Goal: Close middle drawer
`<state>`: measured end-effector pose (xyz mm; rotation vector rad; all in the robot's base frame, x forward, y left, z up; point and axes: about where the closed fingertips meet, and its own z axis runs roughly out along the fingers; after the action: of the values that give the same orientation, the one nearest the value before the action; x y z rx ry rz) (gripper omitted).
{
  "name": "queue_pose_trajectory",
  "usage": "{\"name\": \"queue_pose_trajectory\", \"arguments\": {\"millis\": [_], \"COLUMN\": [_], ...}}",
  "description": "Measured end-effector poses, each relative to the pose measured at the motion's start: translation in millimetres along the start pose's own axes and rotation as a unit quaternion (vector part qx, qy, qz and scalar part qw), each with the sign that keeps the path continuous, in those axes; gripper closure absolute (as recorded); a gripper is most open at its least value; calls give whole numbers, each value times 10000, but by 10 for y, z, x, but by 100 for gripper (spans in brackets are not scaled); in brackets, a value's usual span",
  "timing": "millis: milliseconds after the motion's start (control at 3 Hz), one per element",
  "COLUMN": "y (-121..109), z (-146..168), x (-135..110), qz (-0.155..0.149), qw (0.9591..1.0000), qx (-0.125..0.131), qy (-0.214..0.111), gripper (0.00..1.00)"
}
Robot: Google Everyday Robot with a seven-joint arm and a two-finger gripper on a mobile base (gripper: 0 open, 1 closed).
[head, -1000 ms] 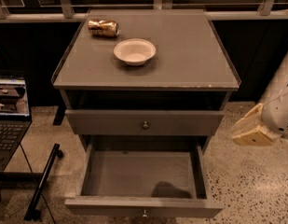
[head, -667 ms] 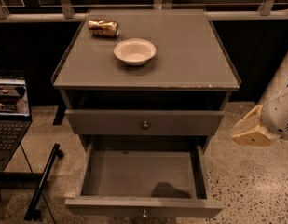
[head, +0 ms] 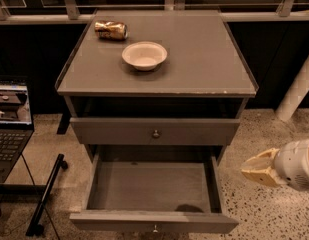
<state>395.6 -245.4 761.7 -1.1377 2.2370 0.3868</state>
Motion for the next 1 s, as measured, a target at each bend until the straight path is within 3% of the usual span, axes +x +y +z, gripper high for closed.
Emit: {"name": "queue_pose_trajectory", "arguments": {"millis": [333, 667, 1000], "y": [-170, -290, -358], "z": [443, 833, 1270], "x": [300, 582, 928], "qz": [315, 663, 1113], "qw": [9979, 9945, 9898], "qx": [93, -31, -403], "qy": [-553, -814, -789], "gripper": [100, 100, 100]}}
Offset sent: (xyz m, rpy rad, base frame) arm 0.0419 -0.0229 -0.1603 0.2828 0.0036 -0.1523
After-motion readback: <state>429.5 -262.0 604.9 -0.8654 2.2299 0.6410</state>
